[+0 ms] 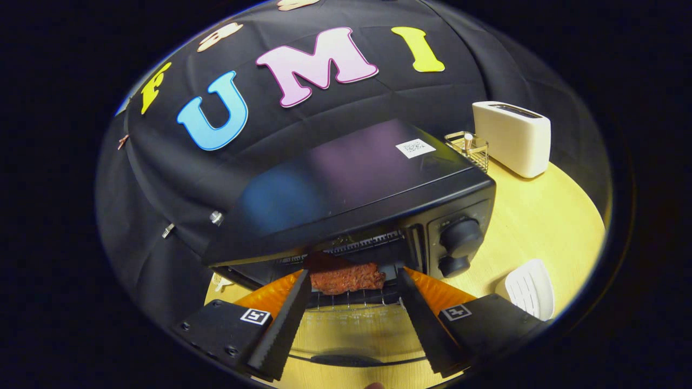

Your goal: Open the toaster oven, put the food inside, and close the toaster oven door.

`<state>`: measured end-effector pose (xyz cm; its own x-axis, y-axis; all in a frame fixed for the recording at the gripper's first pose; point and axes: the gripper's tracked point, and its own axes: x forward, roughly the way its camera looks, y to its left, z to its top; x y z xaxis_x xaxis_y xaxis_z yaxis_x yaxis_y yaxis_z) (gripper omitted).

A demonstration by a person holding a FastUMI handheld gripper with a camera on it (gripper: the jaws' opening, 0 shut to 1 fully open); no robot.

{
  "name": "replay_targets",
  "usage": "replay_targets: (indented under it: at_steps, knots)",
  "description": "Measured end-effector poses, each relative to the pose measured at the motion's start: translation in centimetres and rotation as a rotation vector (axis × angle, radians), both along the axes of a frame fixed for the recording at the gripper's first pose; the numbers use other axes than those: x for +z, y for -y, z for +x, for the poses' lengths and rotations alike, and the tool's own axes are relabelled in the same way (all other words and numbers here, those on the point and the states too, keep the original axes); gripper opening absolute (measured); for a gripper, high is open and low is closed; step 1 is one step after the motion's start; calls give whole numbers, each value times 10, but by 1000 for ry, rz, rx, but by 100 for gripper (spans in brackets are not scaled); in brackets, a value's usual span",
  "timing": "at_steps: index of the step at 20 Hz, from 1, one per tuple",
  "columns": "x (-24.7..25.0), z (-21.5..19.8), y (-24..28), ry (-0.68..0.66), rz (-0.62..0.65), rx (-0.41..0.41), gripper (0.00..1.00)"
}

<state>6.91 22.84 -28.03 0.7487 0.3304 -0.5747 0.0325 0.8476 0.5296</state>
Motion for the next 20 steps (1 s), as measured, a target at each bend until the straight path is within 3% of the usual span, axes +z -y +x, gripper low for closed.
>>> replay_targets:
  at_steps: [3, 7, 15, 20]
  knots:
    - [6, -21, 5, 6, -63, 32, 98]
    - [5, -62, 11, 16, -206, 136, 98]
    - [-16, -143, -21, -163, -209, 246, 98]
    - [-57, -164, -44, -274, -250, 293, 99]
